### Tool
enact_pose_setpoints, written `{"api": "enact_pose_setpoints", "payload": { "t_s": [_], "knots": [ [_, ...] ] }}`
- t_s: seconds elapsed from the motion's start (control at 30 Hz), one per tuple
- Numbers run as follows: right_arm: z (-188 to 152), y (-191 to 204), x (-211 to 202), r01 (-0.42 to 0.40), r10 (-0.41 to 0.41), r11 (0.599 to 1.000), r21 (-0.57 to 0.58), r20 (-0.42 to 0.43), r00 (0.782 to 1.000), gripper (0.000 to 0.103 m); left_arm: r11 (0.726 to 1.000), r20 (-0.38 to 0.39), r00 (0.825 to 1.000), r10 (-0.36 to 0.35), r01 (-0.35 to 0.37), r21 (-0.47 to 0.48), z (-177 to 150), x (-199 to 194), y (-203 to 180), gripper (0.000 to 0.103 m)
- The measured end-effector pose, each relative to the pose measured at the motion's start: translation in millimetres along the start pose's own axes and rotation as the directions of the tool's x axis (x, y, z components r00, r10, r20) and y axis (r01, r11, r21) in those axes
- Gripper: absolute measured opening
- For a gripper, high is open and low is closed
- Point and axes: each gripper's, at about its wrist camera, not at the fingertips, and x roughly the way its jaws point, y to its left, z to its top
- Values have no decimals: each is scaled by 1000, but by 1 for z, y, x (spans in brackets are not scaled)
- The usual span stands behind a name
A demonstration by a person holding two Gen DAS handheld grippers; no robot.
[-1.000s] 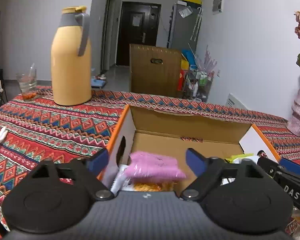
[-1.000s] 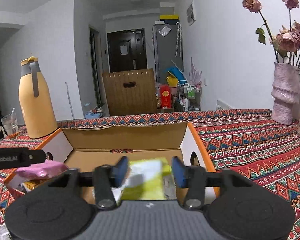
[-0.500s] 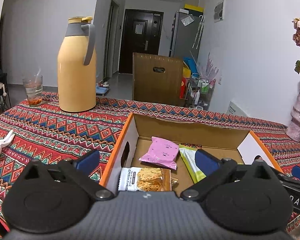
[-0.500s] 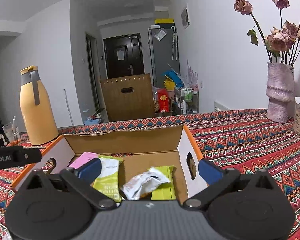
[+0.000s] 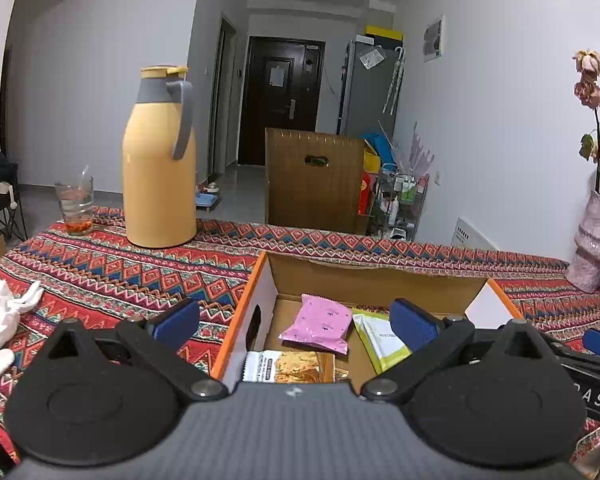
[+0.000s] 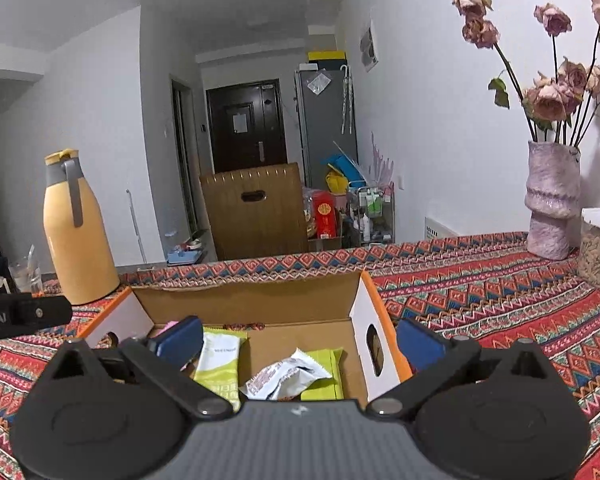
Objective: Organize snacks
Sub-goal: 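Withdraw both tools from the box toward the remaining snack pile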
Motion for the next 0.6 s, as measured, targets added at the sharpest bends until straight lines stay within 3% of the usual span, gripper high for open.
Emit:
{"api": "enact_pose_setpoints", "payload": {
  "t_s": [0.27,0.6],
  "knots": [
    [7,5,-32,-14,15,1000,-26,31,999,103,1000,15,1000,-1,1,29,1,-32,6,103],
    [-16,7,-74,-35,35,998,-55,-12,999,103,999,-4,1000,-4,4,40,-23,-75,25,103]
  ]
}}
